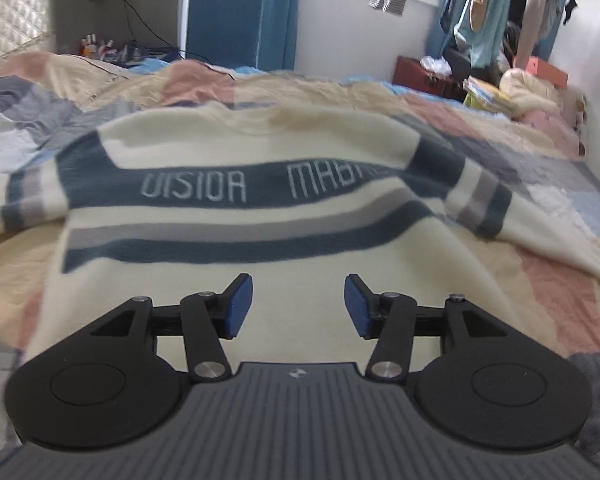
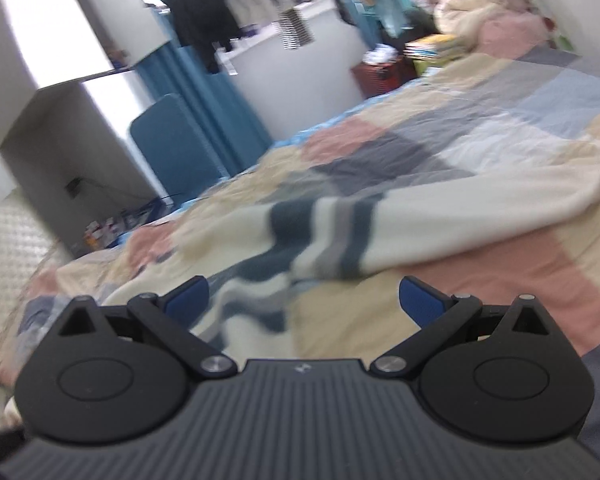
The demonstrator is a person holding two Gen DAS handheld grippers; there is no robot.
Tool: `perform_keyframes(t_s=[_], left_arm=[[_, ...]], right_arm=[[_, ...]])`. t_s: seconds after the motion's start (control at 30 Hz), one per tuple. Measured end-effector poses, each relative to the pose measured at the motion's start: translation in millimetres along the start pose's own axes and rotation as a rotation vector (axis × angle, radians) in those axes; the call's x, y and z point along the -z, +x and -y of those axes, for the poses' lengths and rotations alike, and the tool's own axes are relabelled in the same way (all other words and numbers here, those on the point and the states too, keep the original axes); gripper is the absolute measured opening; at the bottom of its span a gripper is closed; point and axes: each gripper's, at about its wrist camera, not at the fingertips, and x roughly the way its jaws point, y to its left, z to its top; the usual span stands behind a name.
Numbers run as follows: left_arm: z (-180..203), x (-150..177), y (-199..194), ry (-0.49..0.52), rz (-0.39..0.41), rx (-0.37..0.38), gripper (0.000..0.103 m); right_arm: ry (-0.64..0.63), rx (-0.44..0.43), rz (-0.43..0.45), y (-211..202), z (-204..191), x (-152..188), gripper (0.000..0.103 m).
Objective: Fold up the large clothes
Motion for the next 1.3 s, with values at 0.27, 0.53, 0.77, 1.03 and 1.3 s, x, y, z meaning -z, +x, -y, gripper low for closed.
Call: perform_keyframes(t_s=[0.27, 0.53, 0.77, 1.03, 1.3], left_arm=[[-17, 23, 52, -0.038, -0.079, 0.026, 0.062], [-31, 44, 72, -0.007, -0.074, -0.005, 0.069], [-28, 48, 69, 0.008, -0.046, -0.005, 0.071], [-31, 46, 68, -0.008, -0.061, 0.01, 0.076], [-32, 40, 69, -0.053, -0.041, 0.01, 0.082]], right_arm=[[0.163, 0.001, 0.028, 26, 51, -14, 0.103], [0.462, 0.089, -0.079, 92, 121, -11, 0.103], [0.687, 0.053, -0.032, 123, 160, 6, 0.103], [0.616, -0.025, 0.096, 148, 166, -10, 0.103], [0.508, -0.094, 0.226, 165, 175, -26, 0.103]])
